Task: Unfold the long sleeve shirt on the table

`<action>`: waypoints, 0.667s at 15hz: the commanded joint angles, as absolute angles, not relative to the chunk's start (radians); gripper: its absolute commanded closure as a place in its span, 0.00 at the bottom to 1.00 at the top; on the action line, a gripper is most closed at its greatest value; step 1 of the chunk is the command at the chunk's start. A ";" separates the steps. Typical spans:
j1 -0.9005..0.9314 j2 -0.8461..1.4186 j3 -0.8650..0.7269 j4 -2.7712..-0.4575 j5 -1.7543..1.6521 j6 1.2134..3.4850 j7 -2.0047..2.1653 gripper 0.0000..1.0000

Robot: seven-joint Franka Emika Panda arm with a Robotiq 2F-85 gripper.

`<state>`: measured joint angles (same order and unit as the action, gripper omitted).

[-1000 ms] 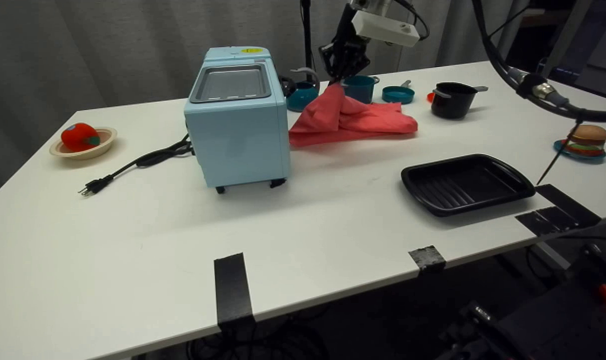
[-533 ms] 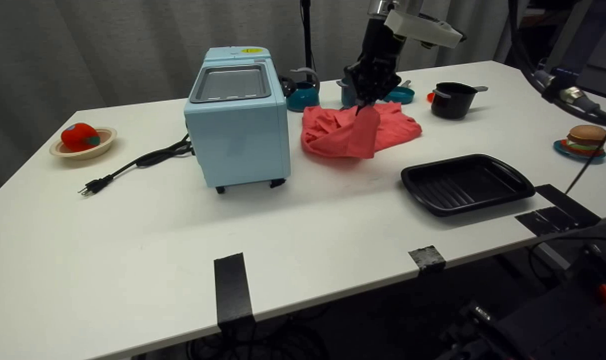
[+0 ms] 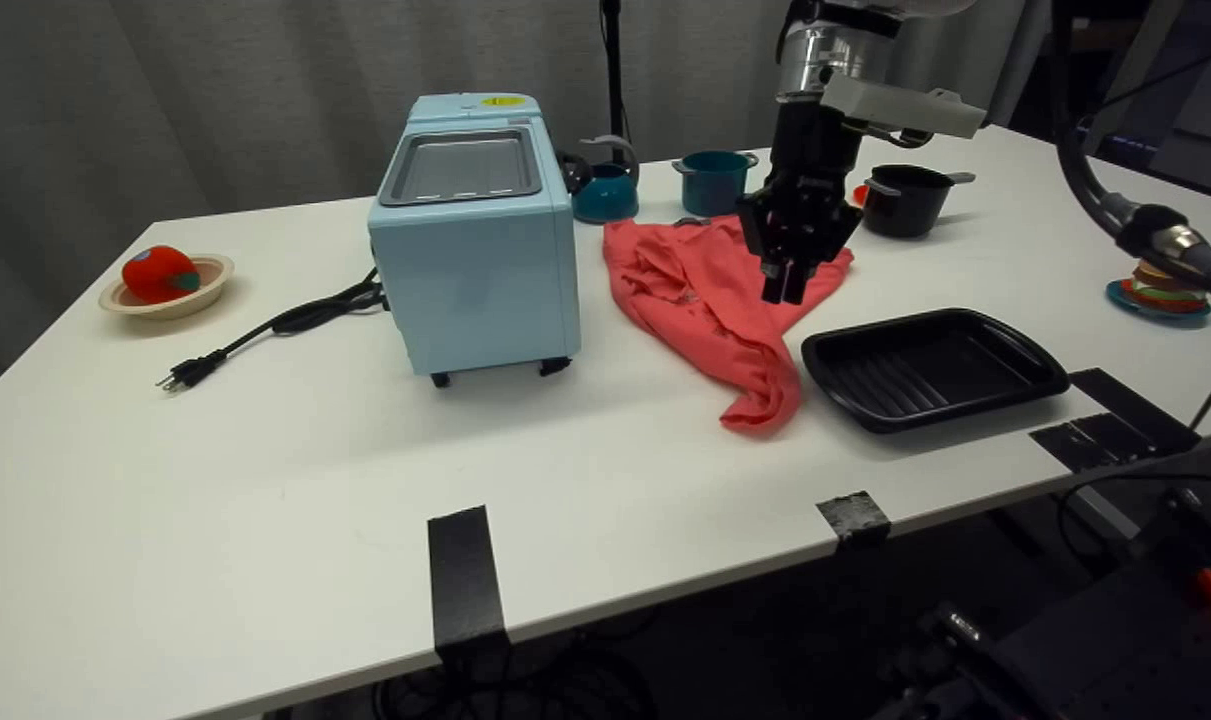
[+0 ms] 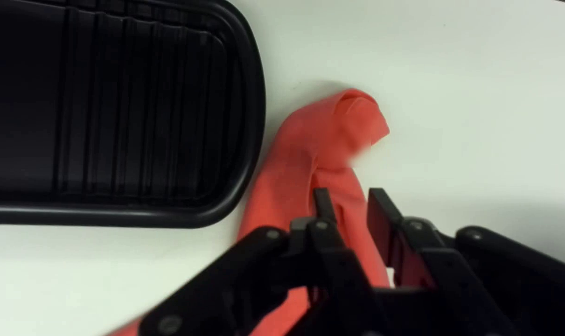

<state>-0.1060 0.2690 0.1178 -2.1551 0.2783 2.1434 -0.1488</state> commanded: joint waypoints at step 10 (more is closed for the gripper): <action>-0.071 0.304 0.061 -2.083 0.149 2.467 -0.207 0.00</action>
